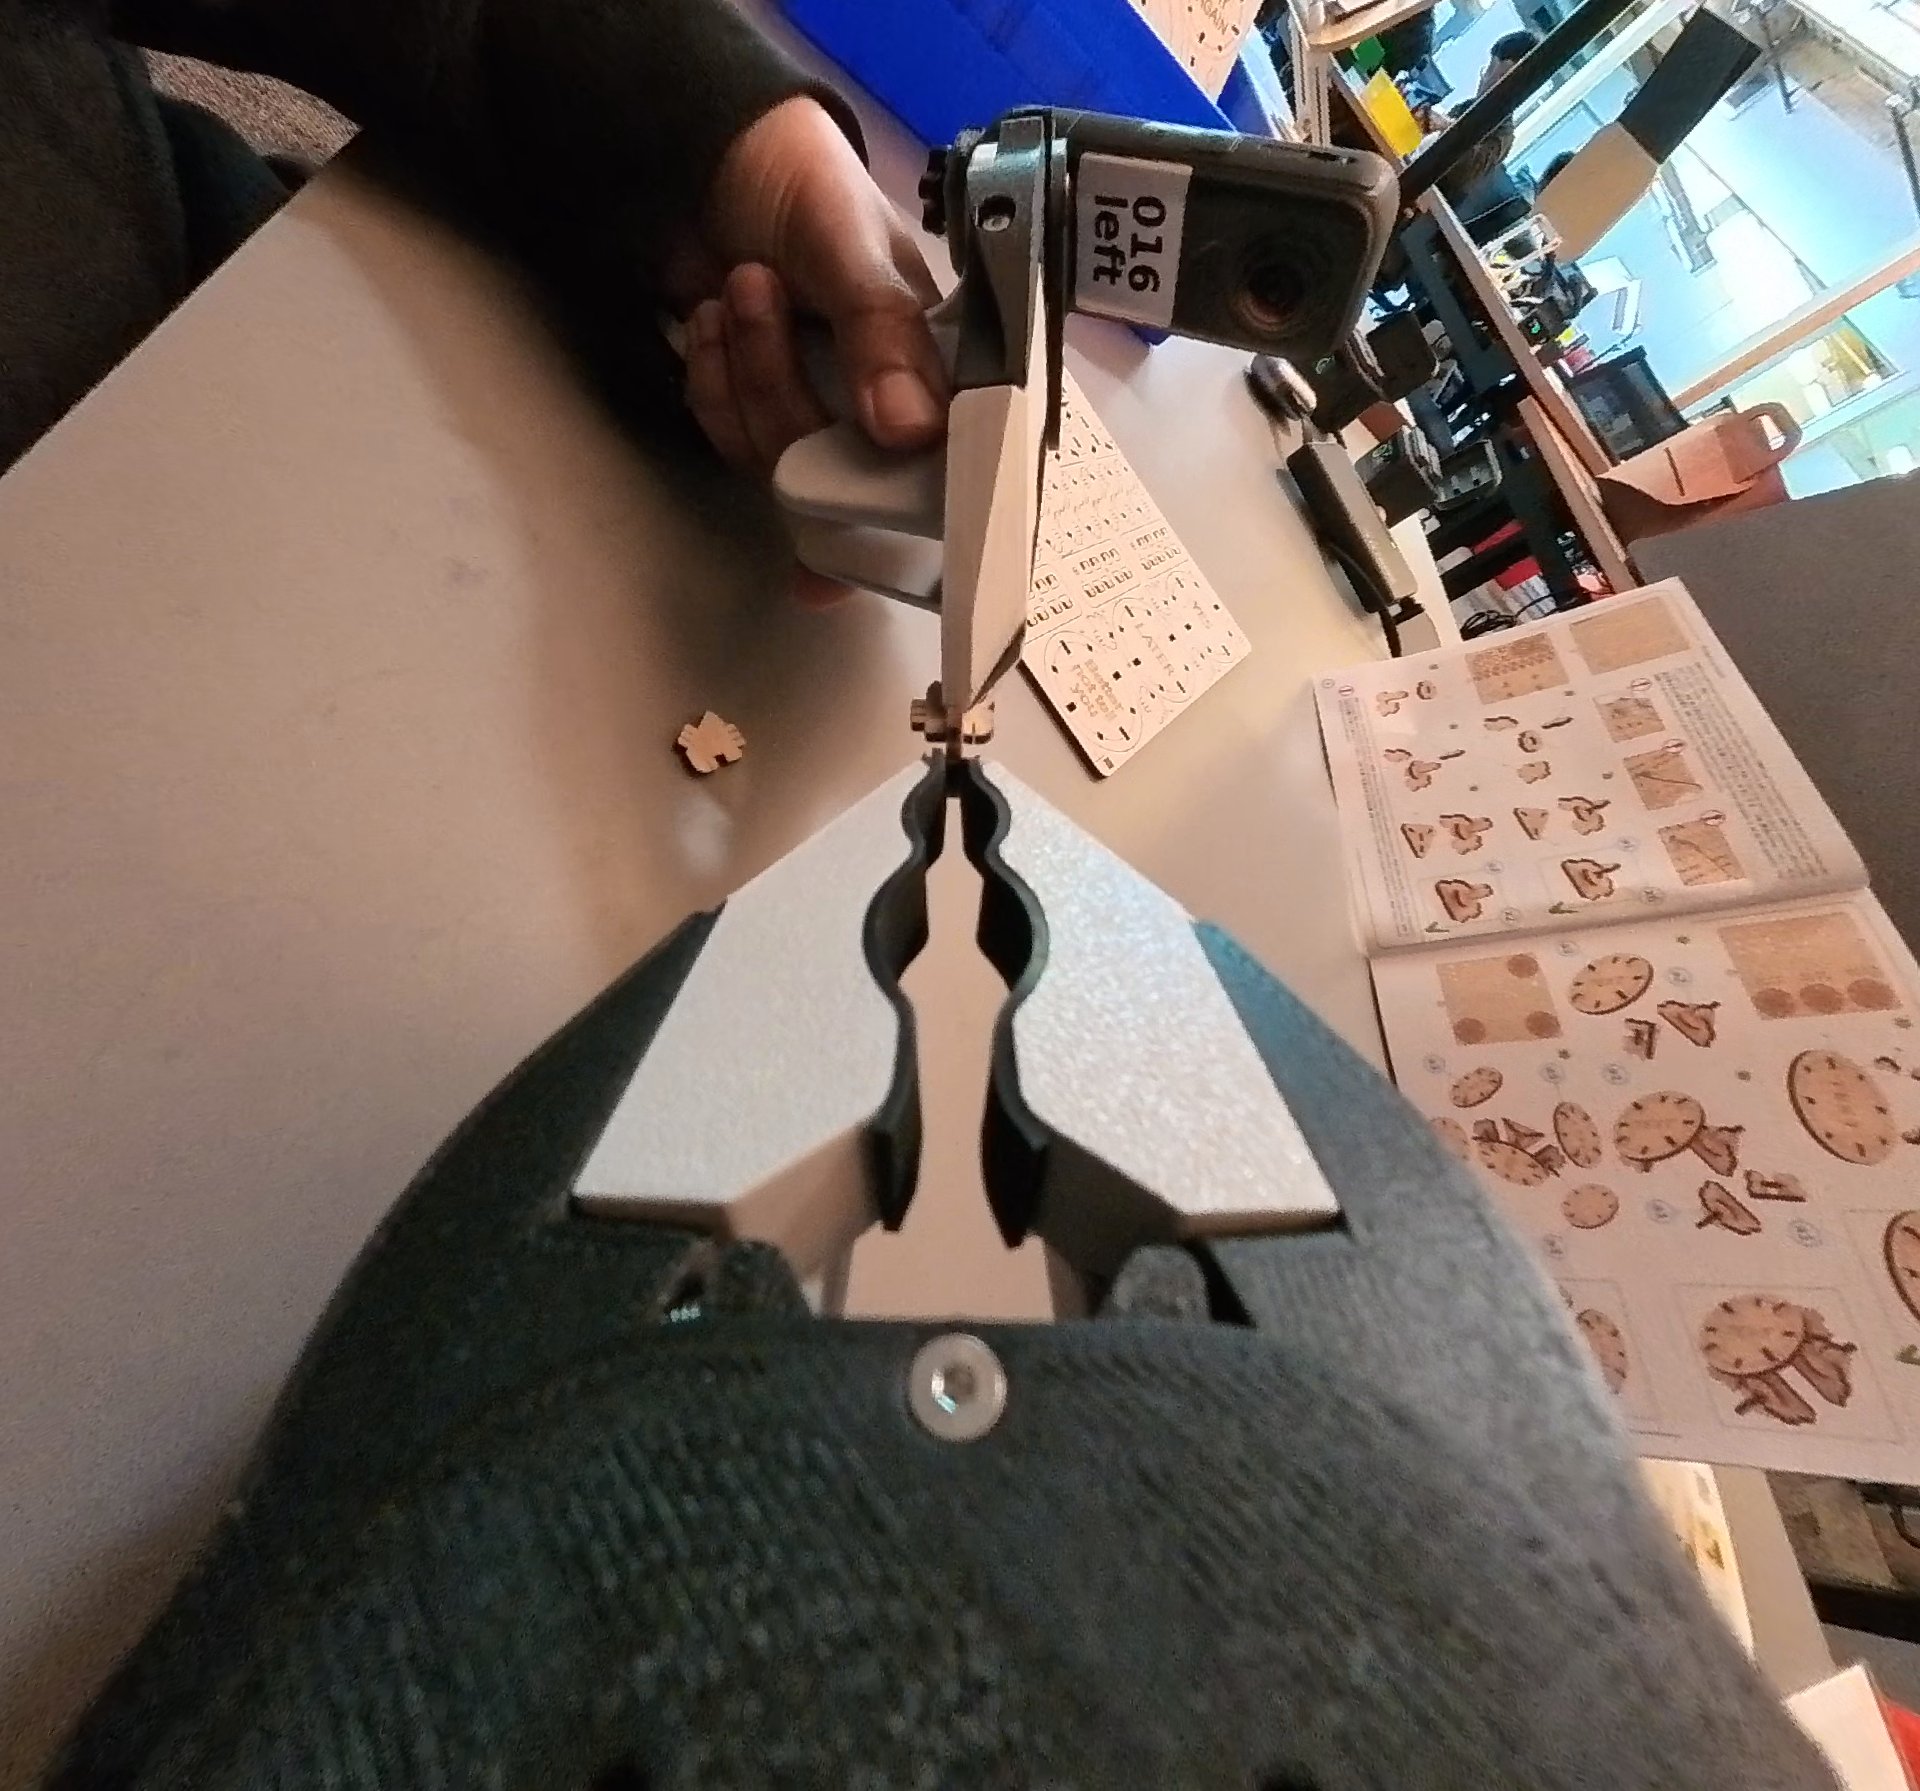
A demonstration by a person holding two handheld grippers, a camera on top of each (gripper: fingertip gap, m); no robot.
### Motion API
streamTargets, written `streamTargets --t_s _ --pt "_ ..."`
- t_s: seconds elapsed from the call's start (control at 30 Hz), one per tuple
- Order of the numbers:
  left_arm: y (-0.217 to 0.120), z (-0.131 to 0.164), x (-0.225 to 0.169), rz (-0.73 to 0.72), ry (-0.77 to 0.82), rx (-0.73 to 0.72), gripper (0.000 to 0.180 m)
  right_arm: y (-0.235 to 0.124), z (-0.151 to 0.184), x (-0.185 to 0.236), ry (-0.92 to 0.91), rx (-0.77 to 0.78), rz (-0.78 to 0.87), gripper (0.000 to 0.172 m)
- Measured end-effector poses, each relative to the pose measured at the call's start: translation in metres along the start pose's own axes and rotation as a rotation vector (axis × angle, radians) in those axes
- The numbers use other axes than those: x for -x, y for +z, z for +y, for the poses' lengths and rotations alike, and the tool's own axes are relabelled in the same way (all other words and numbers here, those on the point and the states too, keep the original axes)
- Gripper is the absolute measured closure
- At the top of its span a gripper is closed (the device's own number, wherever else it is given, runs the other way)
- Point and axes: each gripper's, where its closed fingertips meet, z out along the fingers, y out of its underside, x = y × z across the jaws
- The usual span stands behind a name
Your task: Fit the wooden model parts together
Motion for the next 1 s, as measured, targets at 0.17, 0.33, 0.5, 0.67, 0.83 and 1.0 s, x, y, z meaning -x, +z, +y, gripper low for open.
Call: streamTargets --t_s 0.17,0.33,0.5,0.67,0.83,1.0 --pt "-0.001 0.000 -0.006 0.042 0.008 0.002 0.180 -0.002 -0.004 0.000 -0.030 -0.033 -0.001 0.171" --pt "-0.001 0.000 -0.013 0.079 0.041 0.003 0.180 -0.005 -0.010 0.000 -0.083 -0.052 0.021 0.171" --pt "0.000 0.004 -0.017 0.106 0.054 0.026 0.180 -0.006 -0.012 0.003 -0.077 -0.082 -0.007 0.171" --pt "0.025 0.033 -0.044 0.199 0.116 0.179 0.180 0.014 -0.007 0.032 -0.133 -0.039 -0.097 0.172" --pt "0.026 0.024 -0.036 0.140 0.032 0.085 0.180 0.011 -0.001 0.023 -0.145 -0.002 -0.066 0.172" --pt "0.012 0.010 -0.020 0.067 0.068 0.035 0.180 0.011 0.011 0.012 -0.144 0.035 -0.025 0.172"
